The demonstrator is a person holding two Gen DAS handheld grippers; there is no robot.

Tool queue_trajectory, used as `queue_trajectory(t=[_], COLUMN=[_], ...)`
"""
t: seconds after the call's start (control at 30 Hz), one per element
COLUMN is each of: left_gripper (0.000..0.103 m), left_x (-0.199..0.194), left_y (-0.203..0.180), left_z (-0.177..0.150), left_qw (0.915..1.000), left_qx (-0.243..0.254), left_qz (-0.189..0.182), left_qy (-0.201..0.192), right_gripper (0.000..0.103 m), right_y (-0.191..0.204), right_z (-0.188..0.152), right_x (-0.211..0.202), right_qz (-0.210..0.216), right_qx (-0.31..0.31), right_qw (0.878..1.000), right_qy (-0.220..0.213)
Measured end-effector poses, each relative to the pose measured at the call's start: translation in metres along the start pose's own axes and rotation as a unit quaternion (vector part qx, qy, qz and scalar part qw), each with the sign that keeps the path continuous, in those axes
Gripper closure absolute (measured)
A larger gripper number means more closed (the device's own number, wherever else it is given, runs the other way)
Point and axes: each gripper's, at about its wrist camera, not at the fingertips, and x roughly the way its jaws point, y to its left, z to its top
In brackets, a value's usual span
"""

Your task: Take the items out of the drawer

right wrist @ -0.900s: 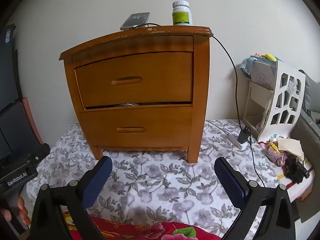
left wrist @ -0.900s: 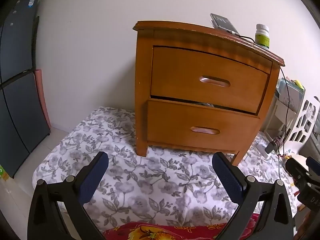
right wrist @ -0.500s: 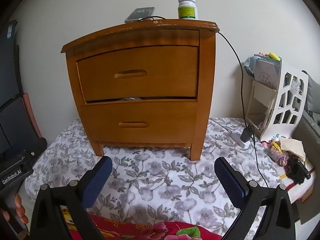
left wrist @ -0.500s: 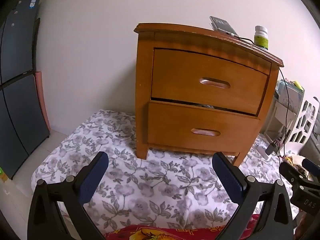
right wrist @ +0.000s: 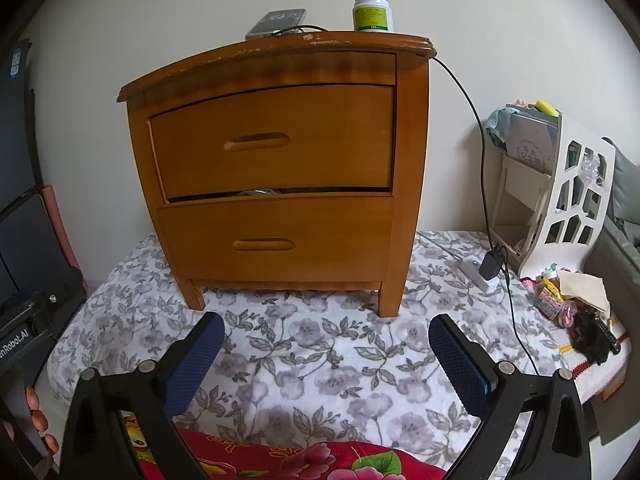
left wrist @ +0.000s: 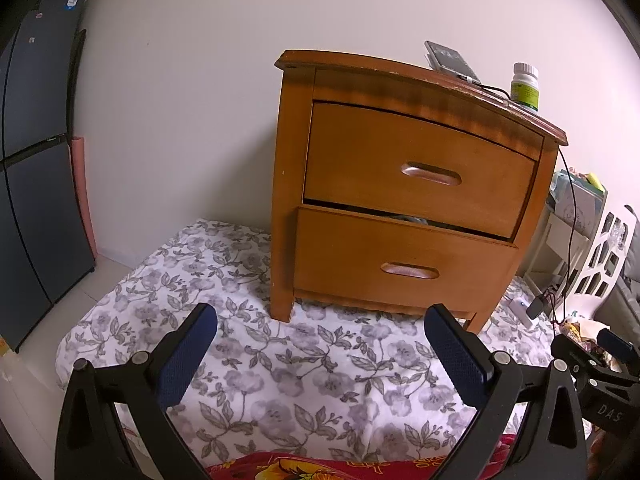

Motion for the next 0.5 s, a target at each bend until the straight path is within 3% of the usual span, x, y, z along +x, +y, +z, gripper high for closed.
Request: queue_trajectory(t=[0.27, 0.5], left_gripper=[0.0, 0.0], left_x=[-0.0041, -0.002], left_y=[-0.0022, 0.0005], left_z=[-0.0038, -0.0072], left_qw=[0.9999, 0.9998], left_qx=[0.001, 0.0], left_qz=[-0.008, -0.018], left_qy=[-0.013, -0.001], right_gripper=[0.0, 0.0], right_y=[0.0, -0.0006], right_z=[-0.001, -0.0011], right_x=[-0.0005, -0.0008], right_qz=[-0.002, -0.004], right_qx=[-0.001, -0.001], right_qw=[1.0, 1.0], right_qy=[0.001, 0.004])
